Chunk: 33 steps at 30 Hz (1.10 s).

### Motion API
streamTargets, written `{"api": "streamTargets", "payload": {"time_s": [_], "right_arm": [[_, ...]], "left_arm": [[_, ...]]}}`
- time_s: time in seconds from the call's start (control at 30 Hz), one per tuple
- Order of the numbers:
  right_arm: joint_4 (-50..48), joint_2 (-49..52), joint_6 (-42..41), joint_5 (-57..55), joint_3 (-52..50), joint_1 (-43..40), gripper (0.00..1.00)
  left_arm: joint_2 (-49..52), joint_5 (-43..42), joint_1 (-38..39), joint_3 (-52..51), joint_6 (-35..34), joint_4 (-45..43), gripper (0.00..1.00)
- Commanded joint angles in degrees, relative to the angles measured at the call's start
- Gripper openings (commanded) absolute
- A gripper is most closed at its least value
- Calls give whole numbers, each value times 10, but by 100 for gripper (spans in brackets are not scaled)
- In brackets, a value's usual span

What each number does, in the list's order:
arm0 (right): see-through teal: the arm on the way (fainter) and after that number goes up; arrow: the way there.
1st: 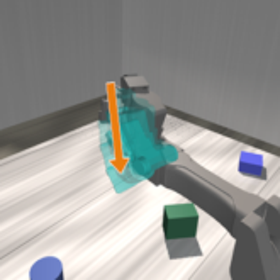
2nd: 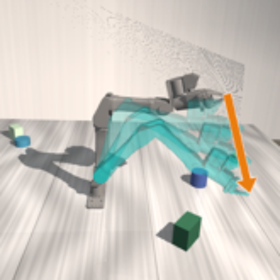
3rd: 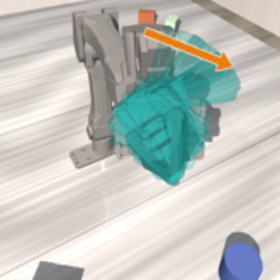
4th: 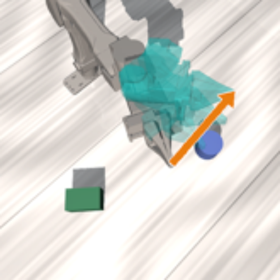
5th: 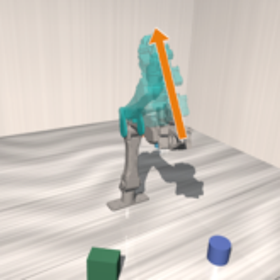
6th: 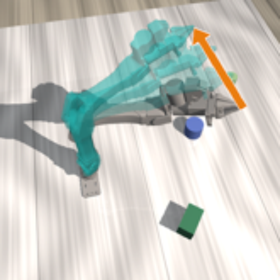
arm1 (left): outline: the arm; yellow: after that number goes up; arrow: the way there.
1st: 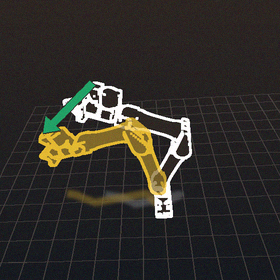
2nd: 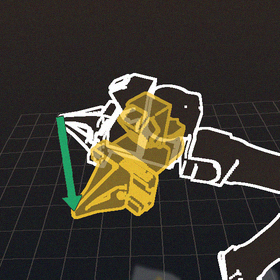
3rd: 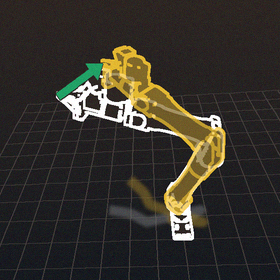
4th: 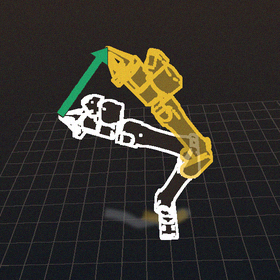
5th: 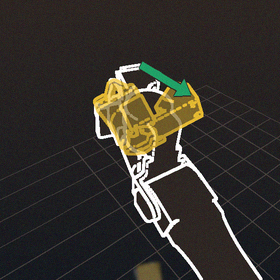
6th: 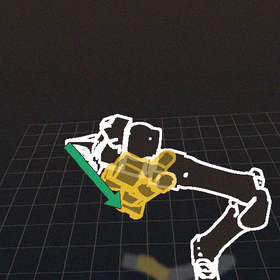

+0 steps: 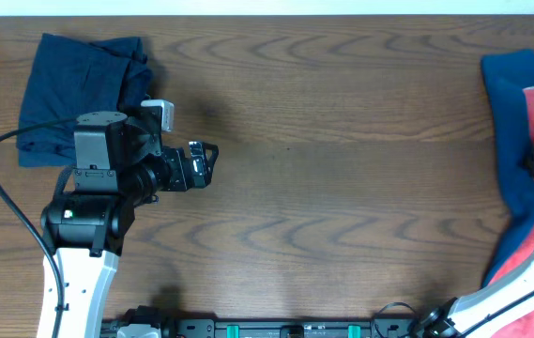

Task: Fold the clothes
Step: 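Move the right gripper to the red T-shirt at the right edge, then grasp the red T-shirt fabric with the right gripper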

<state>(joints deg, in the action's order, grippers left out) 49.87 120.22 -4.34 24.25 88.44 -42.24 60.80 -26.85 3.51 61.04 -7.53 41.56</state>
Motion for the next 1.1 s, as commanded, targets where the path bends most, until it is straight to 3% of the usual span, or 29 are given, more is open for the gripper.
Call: {"api": "streamTargets", "payload": {"time_s": [0.0, 0.07, 0.17, 0.23, 0.3, 0.4, 0.6, 0.83, 0.87, 1.0, 1.07], "right_arm": [[-4, 3, 82, 212, 7, 42, 6], [-4, 3, 82, 197, 7, 67, 8], [0, 3, 63, 108, 7, 104, 29], [1, 3, 38, 25, 7, 126, 35], [-2, 3, 42, 12, 7, 144, 32], [-10, 3, 85, 84, 7, 166, 25], [-15, -7, 94, 118, 15, 171, 24], [-28, -34, 20, 134, 24, 108, 40], [-30, -34, 18, 128, 24, 102, 40], [-36, -30, -78, -5, 14, 98, 12], [-53, -29, -103, -35, 2, 108, 6]], "left_arm": [[1, -6, 1, 8, -1, 0, 98], [1, -6, 1, 8, -1, 1, 98], [1, -6, 1, 8, -1, 7, 98], [1, -6, 1, 8, -1, 11, 98], [1, -6, 1, 8, -1, 13, 98], [1, -6, 1, 8, -1, 13, 98], [1, -6, 1, 8, -1, 13, 98], [1, -6, 1, 8, -1, 12, 98], [1, -6, 1, 8, -1, 12, 98], [1, -6, 1, 8, -1, 13, 98], [1, -6, 1, 8, -1, 13, 98]]}}
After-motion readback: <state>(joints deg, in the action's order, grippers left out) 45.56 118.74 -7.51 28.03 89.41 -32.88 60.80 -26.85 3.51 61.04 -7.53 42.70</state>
